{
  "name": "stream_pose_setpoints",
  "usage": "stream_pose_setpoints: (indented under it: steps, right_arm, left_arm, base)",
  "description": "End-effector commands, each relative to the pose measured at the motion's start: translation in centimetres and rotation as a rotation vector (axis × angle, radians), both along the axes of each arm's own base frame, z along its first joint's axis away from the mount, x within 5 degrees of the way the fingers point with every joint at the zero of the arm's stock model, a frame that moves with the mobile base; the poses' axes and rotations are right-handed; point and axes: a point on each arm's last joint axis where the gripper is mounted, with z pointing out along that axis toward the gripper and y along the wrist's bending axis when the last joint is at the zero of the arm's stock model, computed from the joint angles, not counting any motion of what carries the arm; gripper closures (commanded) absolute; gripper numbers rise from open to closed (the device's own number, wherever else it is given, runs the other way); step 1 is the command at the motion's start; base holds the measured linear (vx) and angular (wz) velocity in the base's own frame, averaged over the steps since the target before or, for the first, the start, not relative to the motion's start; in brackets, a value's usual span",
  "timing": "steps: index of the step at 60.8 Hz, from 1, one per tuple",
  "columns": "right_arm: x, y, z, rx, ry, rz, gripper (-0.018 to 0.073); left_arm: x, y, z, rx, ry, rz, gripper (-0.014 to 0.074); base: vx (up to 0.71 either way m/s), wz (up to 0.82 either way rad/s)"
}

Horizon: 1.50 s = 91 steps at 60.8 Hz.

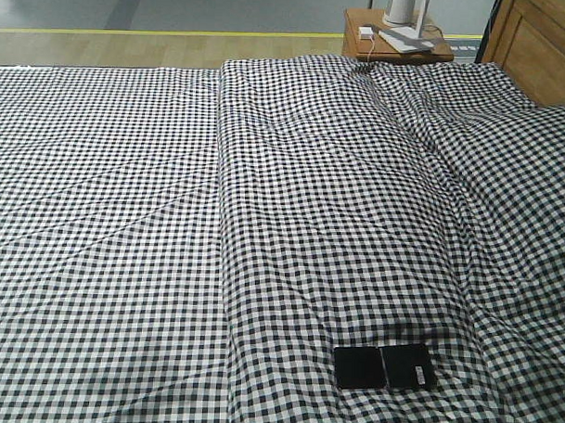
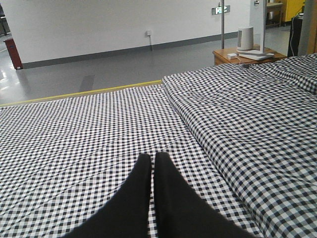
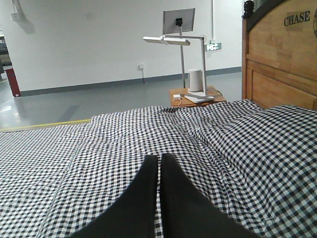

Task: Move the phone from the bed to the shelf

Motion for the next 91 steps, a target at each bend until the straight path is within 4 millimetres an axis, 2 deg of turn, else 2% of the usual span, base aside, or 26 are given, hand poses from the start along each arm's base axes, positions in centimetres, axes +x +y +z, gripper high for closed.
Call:
stream_pose_setpoints:
  steps: [1,57,79,91]
  right_arm:
    - [-0.1,0.0,0.6,-0.024,-0.076,-0.007,0.0564]
    - [-0.1,0.0,0.6,-0.024,-0.076,-0.007,0.0564]
    - [-0.2,-0.1,1.3,-0.029,-0.154,-0.010,0.0564]
    - [-0.7,-0.1,3.3,-0.031,-0.380,-0.018,0.0564]
  left_arm:
    - [-0.1,0.0,1.5,-0.018,-0.098,-0.002,0.0595]
    - [-0.1,0.0,1.5,-0.018,-0.098,-0.002,0.0595]
    - [-0.1,0.0,1.5,-0.018,-0.098,-0.002,0.0595]
    - [-0.1,0.0,1.5,-0.018,-0.098,-0.002,0.0595]
  base:
    - [0.00,0.00]
    - [0.00,0.00]
    - [0.00,0.00]
    - [0.00,0.00]
